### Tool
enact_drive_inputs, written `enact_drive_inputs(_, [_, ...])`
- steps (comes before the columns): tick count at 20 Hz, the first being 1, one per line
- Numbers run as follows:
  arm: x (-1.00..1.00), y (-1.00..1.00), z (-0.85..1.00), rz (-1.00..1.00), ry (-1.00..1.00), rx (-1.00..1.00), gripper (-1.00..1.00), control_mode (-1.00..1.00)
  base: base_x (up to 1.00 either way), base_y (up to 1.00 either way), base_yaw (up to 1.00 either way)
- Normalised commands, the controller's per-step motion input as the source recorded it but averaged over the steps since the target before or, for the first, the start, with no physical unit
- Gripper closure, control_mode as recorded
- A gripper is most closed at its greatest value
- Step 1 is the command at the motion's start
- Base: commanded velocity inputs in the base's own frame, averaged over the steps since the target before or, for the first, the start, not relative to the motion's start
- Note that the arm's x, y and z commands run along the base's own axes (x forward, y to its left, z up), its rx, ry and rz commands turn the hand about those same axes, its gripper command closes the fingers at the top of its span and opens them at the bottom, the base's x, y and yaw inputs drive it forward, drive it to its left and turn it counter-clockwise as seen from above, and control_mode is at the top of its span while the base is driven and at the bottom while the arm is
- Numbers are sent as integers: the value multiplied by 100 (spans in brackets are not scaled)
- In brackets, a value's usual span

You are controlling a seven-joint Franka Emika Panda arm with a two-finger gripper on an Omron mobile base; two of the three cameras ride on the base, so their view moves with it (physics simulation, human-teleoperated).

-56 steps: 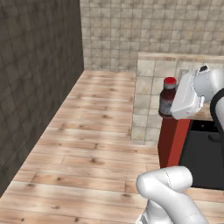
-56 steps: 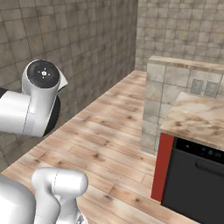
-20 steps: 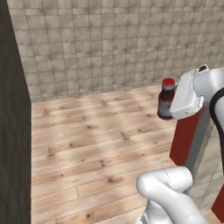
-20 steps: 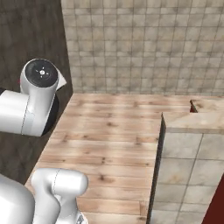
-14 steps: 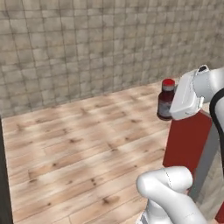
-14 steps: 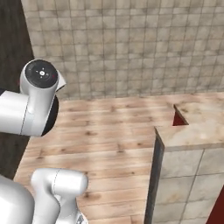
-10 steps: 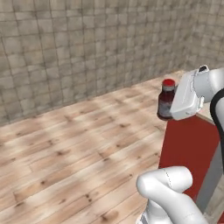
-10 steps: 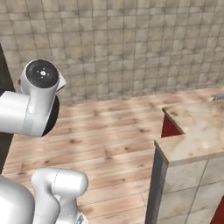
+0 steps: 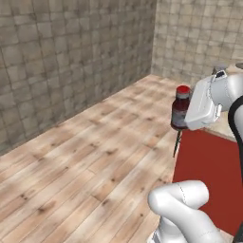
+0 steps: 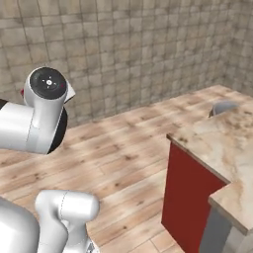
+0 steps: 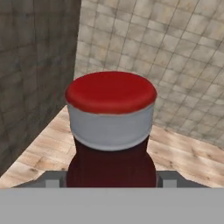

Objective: Move the hot dog bun to the plate on the dining table and place the condiment next to that plate. Then navigate to the fridge and take the sausage and place it on the plate as well.

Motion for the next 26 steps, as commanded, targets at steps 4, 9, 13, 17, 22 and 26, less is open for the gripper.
enact_drive_inputs(4, [0, 0, 0, 0, 0, 0, 100, 100, 94, 95, -49])
enact_drive_inputs(9, [0, 0, 0, 0, 0, 0, 100, 100, 94, 100, -47])
enact_drive_inputs(13, [0, 0, 0, 0, 0, 0, 100, 100, 96, 100, -48])
enact_drive_inputs(17, [0, 0, 0, 0, 0, 0, 100, 100, 99, 100, -49])
enact_drive_inputs(22, [0, 0, 0, 0, 0, 0, 100, 100, 100, 100, -51])
enact_drive_inputs(26, [0, 0, 0, 0, 0, 0, 100, 100, 99, 100, -52])
